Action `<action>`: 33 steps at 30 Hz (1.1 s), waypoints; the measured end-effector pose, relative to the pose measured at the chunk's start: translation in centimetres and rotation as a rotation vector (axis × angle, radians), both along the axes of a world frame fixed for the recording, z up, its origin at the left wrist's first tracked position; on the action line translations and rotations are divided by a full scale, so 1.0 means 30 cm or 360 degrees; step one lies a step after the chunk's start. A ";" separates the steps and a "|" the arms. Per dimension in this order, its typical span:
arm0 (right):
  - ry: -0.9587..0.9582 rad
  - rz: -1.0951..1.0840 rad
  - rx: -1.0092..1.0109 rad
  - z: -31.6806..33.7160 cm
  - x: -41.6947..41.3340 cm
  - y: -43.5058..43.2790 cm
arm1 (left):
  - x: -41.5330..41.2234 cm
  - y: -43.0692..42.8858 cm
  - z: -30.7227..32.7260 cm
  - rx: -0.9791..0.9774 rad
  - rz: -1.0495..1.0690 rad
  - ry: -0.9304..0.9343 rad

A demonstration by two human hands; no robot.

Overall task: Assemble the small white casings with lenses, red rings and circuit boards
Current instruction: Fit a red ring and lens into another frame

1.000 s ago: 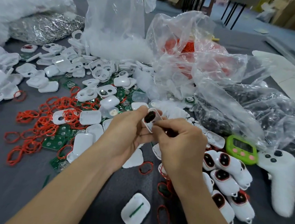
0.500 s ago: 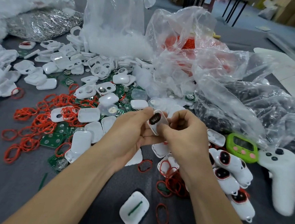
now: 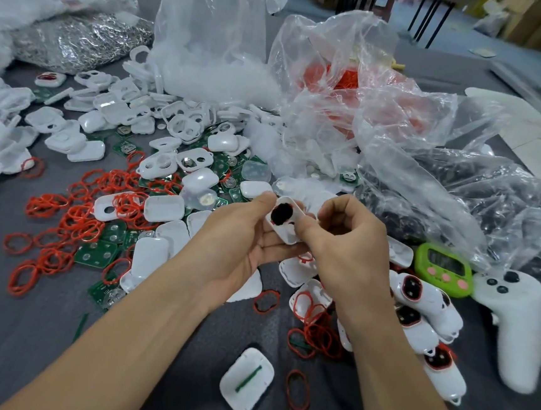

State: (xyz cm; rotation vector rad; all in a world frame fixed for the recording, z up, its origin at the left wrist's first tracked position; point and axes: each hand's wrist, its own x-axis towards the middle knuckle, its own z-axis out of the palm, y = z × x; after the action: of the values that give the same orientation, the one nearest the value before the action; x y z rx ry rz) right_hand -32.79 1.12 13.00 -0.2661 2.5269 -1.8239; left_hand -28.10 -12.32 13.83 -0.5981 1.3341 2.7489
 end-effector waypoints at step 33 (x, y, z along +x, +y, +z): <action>0.0332 0.0011 0.0291 -0.014 0.018 -0.013 | -0.006 0.009 -0.017 -0.0288 0.0215 -0.0022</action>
State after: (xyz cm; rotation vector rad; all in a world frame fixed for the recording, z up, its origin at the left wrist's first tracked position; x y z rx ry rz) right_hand -32.24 0.73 12.59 -0.4828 2.8035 -1.6254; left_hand -28.26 -12.07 13.31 -0.7423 1.6082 2.7383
